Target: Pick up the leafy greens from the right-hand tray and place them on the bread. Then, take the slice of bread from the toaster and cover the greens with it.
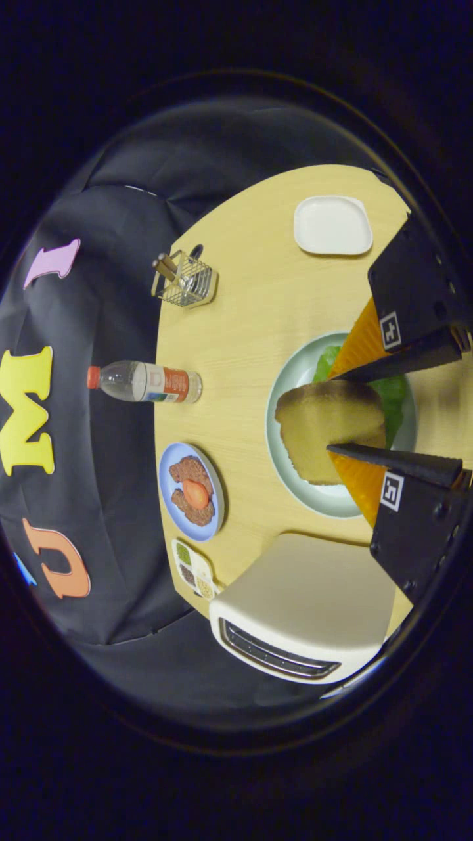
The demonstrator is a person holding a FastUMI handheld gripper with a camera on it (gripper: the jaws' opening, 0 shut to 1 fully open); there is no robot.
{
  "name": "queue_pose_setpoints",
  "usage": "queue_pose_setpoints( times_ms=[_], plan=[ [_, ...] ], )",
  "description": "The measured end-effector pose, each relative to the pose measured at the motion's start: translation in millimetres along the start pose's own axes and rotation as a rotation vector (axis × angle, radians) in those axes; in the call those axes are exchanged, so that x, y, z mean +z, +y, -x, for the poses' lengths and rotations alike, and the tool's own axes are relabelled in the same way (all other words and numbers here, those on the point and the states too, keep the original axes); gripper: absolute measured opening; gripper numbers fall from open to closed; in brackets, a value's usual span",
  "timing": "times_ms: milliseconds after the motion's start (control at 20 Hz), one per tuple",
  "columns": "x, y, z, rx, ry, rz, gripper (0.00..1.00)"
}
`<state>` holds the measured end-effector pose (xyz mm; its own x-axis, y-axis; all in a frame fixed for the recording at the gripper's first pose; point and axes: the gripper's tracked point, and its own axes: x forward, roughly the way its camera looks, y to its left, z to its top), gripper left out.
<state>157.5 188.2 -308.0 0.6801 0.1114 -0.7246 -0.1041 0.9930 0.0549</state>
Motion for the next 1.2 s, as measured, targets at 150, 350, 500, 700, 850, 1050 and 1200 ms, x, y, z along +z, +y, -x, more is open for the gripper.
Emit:
queue_pose_setpoints(
  times_ms=[150, 350, 500, 700, 850, 1050, 1200],
  plan=[
    [0, -4, 10, 0.020, -0.003, 0.011, 0.63],
    [5, -10, 31, 0.033, -0.039, 0.039, 0.73],
    [7, -11, 54, 0.050, -0.072, 0.038, 0.75],
    [13, -4, 91, 0.078, -0.144, 0.070, 0.83],
    [28, 0, 131, 0.069, -0.265, 0.099, 0.89],
    [46, 3, 194, 0.035, -0.471, 0.132, 0.96],
    [50, 7, 239, 0.020, -0.604, 0.151, 0.97]
  ],
)
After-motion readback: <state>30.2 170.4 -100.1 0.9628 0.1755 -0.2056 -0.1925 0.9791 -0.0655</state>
